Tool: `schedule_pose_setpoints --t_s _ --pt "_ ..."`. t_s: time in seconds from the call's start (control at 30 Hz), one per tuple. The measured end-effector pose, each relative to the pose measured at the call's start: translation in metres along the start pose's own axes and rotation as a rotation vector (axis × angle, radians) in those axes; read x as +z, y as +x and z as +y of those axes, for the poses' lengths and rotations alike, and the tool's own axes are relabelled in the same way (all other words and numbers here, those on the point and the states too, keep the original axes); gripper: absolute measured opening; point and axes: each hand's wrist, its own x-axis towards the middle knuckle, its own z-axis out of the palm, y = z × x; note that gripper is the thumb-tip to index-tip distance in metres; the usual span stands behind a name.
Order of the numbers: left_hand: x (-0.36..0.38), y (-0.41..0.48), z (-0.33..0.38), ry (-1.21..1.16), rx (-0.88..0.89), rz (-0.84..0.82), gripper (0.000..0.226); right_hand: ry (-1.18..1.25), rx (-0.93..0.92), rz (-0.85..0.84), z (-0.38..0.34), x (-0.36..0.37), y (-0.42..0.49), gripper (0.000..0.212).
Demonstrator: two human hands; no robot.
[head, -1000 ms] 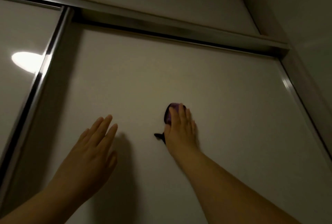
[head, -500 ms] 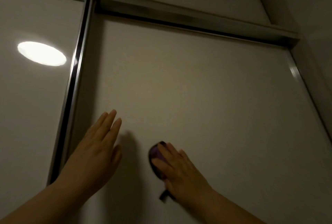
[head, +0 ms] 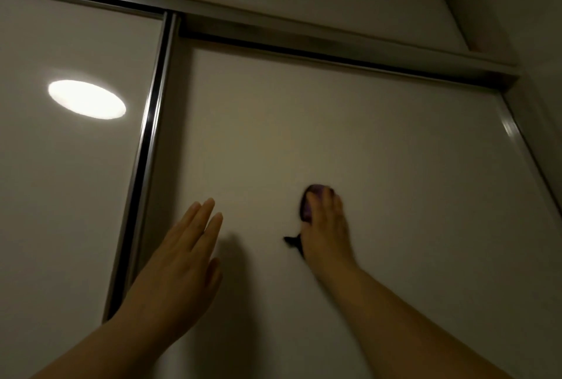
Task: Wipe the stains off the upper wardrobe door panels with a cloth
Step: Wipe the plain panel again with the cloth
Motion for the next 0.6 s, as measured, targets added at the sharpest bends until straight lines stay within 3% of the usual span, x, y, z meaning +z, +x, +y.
schedule_pose_setpoints --t_s 0.1,0.23,0.33,0.4,0.53,0.6 --pt "0.009 -0.001 -0.002 0.004 -0.012 0.007 0.063 -0.015 -0.222 -0.117 -0.033 0.020 -0.030 0.095" --pt "0.015 -0.005 0.000 0.024 -0.078 -0.049 0.062 0.086 -0.424 -0.157 -0.017 0.035 -0.072 0.068" --pt "0.014 -0.008 0.001 0.015 -0.087 -0.105 0.064 0.025 -0.538 -0.252 0.006 0.025 -0.087 0.088" --pt "0.012 -0.006 0.001 0.015 -0.072 -0.135 0.063 -0.029 -0.613 -0.263 0.015 0.010 -0.089 0.087" --pt "0.000 0.001 0.006 -0.011 -0.030 -0.114 0.064 -0.004 -0.406 -0.158 0.017 -0.029 -0.077 0.045" --pt "-0.005 -0.001 0.012 -0.039 -0.019 -0.081 0.063 -0.066 -0.398 -0.127 0.019 -0.047 -0.079 0.047"
